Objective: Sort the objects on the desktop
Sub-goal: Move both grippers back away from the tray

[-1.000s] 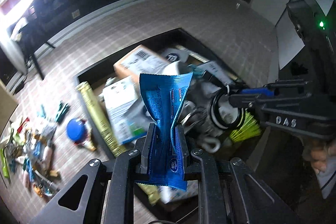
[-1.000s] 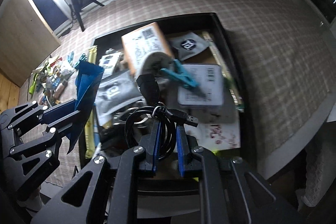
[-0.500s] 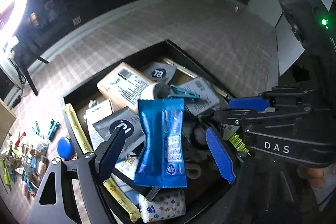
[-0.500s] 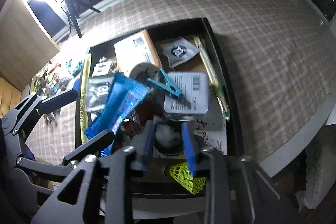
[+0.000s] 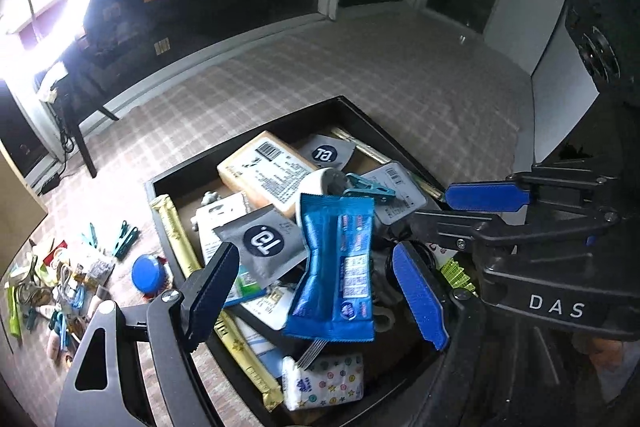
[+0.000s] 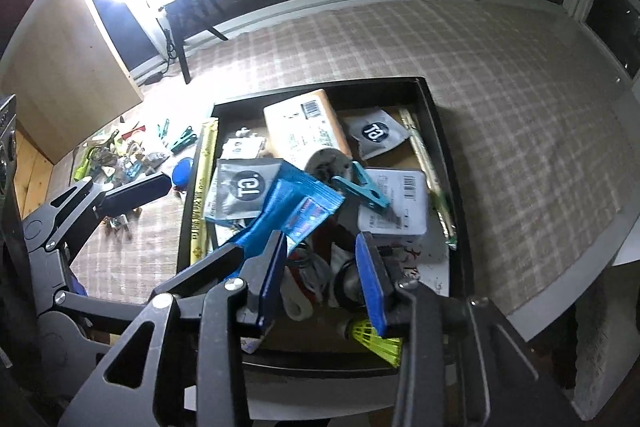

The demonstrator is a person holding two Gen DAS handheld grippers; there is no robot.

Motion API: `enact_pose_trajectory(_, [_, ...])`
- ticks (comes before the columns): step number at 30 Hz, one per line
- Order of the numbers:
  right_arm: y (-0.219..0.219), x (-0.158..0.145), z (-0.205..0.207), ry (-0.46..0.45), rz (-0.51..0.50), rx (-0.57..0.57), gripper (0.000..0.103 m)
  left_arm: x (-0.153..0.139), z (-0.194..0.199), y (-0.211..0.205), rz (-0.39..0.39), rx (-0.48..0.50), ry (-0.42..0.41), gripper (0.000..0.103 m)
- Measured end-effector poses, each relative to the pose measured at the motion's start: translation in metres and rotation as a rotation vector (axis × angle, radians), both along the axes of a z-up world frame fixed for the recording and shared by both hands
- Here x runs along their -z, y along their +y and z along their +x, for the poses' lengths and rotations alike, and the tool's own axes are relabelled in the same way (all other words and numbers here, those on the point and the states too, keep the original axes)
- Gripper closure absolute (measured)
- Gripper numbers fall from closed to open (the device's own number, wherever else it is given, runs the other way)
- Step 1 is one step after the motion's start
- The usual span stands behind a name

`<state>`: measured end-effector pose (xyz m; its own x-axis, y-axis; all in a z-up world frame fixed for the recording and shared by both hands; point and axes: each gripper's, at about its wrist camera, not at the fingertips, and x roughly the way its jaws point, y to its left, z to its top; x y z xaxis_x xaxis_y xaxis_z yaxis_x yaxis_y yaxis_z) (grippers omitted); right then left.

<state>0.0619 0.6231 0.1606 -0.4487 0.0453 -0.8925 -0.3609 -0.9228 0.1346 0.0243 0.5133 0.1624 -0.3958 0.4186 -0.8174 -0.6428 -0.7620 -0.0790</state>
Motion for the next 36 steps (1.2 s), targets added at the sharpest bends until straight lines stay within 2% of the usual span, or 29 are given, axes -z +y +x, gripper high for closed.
enact_pose_trajectory(7, [-0.033,-0.001,-0.016,0.007,0.027,-0.028,0.060,0.001,-0.007,-0.042,-0.015,-0.077,-0.003,0.024])
enact_pose_trajectory(9, [-0.045,-0.001,-0.021,0.013,0.039,-0.043,0.056,0.002,-0.009,-0.058,-0.025,-0.102,-0.006,0.023])
enact_pose_trajectory(12, [-0.067,0.001,-0.028,0.023,0.043,-0.066,0.053,0.004,-0.012,-0.087,-0.036,-0.153,-0.014,0.015])
enact_pose_trajectory(15, [-0.089,0.006,-0.036,0.022,0.026,-0.093,0.052,0.008,-0.013,-0.118,-0.050,-0.209,-0.018,0.011])
enact_pose_trajectory(25, [-0.181,0.025,-0.060,-0.014,0.030,-0.212,0.051,0.019,-0.006,-0.229,-0.064,-0.398,-0.060,0.009])
enact_pose_trajectory(36, [-0.262,0.031,-0.082,-0.017,0.035,-0.287,0.051,0.030,0.007,-0.322,-0.051,-0.508,-0.101,0.007])
